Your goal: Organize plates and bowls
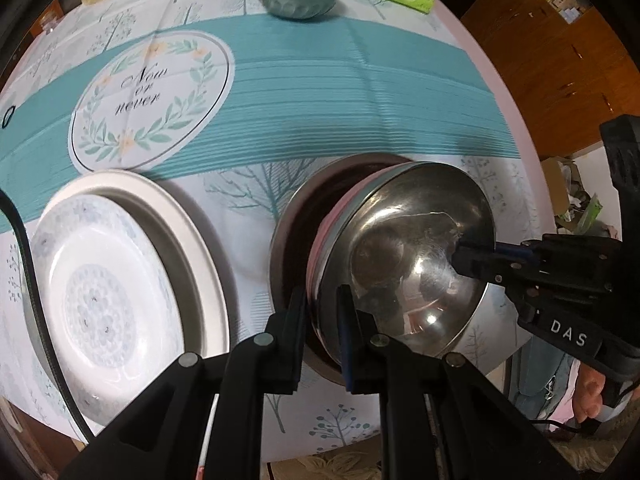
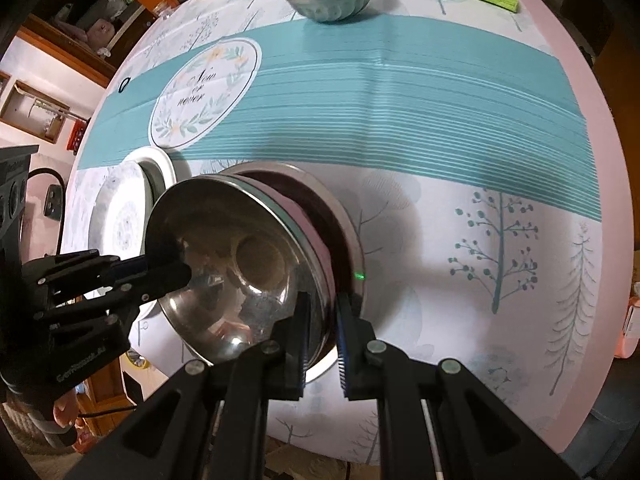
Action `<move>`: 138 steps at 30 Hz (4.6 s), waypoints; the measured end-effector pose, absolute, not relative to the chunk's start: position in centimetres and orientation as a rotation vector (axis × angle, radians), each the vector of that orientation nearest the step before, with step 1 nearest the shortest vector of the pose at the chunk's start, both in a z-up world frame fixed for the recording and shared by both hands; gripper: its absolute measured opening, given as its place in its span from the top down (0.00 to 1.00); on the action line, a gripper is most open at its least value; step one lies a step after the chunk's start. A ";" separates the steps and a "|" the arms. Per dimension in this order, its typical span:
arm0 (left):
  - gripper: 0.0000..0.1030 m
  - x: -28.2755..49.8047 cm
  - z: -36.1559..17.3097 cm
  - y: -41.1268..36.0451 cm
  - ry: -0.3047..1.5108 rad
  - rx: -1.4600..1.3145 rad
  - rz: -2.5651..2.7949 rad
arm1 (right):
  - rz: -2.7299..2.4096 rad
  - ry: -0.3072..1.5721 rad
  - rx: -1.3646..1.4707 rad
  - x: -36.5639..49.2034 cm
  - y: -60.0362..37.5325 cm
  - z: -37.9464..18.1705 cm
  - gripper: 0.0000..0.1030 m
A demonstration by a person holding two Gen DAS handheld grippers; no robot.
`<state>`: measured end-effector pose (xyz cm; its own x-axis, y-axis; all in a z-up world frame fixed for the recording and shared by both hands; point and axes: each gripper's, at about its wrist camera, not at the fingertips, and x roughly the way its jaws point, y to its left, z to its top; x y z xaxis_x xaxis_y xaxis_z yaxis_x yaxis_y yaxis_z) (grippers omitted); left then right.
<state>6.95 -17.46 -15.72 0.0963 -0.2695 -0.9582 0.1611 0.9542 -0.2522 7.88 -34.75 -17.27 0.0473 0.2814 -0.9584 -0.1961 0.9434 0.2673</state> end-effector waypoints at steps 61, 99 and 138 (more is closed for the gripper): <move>0.21 17.0 0.6 -16.1 1.017 0.107 -0.207 | 0.326 1.080 0.038 17.3 -38.4 -2.4 0.59; 0.55 41.0 -18.7 -16.6 1.358 -0.155 -0.279 | 0.212 1.434 0.217 39.4 -35.1 -19.5 0.63; 0.88 19.2 -7.8 -18.2 1.385 -0.091 -0.400 | 0.343 1.402 0.192 20.3 -36.4 -8.5 0.90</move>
<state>19.17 -18.18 -7.77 0.1298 -0.3272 -0.9360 0.2217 0.9297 -0.2943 20.28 -36.38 -8.52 0.1296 0.3464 -0.9291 -0.1209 0.9355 0.3319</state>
